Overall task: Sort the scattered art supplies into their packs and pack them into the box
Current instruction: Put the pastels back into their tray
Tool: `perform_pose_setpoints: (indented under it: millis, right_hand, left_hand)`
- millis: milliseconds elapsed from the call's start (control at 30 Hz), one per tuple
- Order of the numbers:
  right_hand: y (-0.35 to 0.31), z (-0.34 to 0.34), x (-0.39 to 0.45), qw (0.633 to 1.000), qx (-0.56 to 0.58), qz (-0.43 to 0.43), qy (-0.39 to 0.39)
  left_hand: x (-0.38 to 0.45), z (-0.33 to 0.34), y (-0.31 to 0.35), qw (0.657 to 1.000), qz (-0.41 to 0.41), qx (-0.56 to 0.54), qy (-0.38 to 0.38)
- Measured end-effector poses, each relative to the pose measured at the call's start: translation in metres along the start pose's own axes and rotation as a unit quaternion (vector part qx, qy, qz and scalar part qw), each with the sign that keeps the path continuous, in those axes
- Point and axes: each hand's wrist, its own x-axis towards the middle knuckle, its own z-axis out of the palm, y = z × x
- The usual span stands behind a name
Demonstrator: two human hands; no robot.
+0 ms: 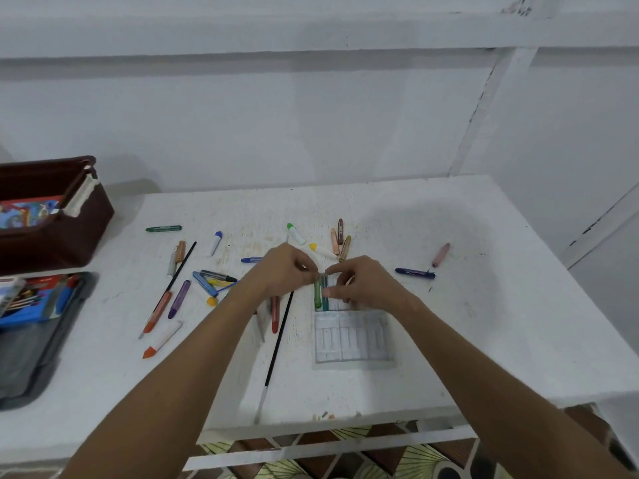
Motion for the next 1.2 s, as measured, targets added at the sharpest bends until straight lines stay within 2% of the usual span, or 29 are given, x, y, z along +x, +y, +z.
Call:
perform_pose_setpoints:
  millis: [67,233,300,467,733,867,967,1100,1200]
  right_hand:
    - [0.002,-0.014,0.005,0.999,0.041,0.016,0.013]
    - [0.011,-0.038,0.031,0.991,-0.005,0.049,0.126]
    - [0.015,-0.038,0.043,0.987,-0.009,0.073,0.145]
    - [0.017,-0.028,0.062,0.981,0.008,0.127,0.15]
    - [0.013,-0.028,0.068,0.978,0.042,0.159,0.131]
    - [0.01,-0.028,0.064,0.978,0.052,0.159,0.124]
    - [0.01,-0.029,0.055,0.976,0.075,0.15,0.136]
    - [0.003,-0.033,0.036,0.978,0.07,0.096,0.172]
    - [-0.002,-0.032,0.022,0.982,0.059,0.08,0.159]
  left_hand:
    - [0.014,-0.006,0.003,1.0,-0.008,0.003,0.029]
    - [0.056,-0.009,0.01,0.998,-0.027,-0.003,0.063]
    - [0.07,-0.006,0.012,0.997,-0.037,-0.003,0.067]
    - [0.09,0.008,0.021,0.997,-0.06,-0.011,0.036]
    - [0.096,0.013,0.032,0.992,-0.12,-0.024,0.012]
    - [0.09,0.015,0.036,0.987,-0.148,-0.049,0.048]
    - [0.085,0.016,0.037,0.985,-0.128,-0.074,0.084]
    - [0.071,0.007,0.04,0.98,-0.097,-0.102,0.137]
    - [0.049,0.0,0.04,0.978,-0.097,-0.127,0.13]
